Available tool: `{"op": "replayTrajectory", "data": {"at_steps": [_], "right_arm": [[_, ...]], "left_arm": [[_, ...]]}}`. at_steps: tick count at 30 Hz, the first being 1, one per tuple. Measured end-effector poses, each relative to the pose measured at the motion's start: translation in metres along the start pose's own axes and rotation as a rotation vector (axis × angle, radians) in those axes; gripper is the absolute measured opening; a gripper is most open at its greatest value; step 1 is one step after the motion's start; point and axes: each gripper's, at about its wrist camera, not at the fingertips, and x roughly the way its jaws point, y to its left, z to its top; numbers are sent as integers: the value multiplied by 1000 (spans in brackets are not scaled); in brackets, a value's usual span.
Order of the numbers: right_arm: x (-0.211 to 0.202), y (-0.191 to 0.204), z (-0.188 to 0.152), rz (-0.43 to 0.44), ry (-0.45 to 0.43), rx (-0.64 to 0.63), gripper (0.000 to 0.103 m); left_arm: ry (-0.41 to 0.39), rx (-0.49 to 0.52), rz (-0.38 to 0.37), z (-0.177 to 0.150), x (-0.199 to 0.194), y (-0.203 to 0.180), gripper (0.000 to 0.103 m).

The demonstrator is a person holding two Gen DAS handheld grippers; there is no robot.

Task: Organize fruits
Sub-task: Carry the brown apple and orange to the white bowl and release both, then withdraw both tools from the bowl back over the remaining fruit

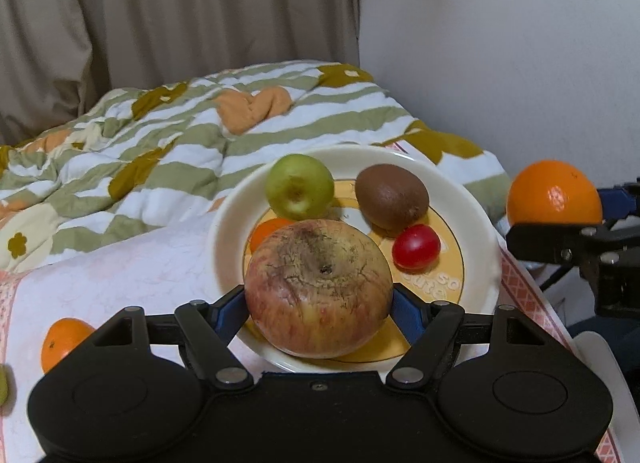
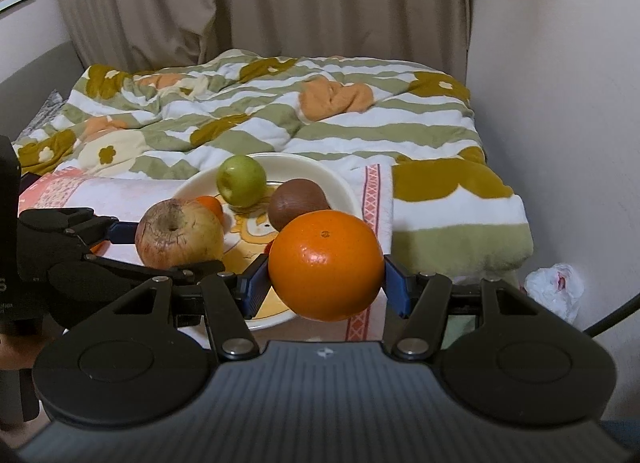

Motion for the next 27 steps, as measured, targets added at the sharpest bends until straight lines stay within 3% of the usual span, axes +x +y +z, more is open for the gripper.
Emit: {"op": "replayTrajectory", "data": {"at_steps": [2,4,5,18,27], "right_arm": [[0,-2,1,-6,1,6,75],[-1,-2,4,-12,-3,12,75],[-2,-2,5,-13,-7,13,75],[10,21,8,82,0,-116,75],[36,37,-4,112,40,-230,75]], "left_arm": [[-3,13,-24,-1,-3,1,82],[-47,32,-21,-1,-14,1,102],[-68,38,-15,0,-20,2,103],[-92,-56,11,-5,-77,35,103],[-83,-115,31,-16,-90,44,103]]}}
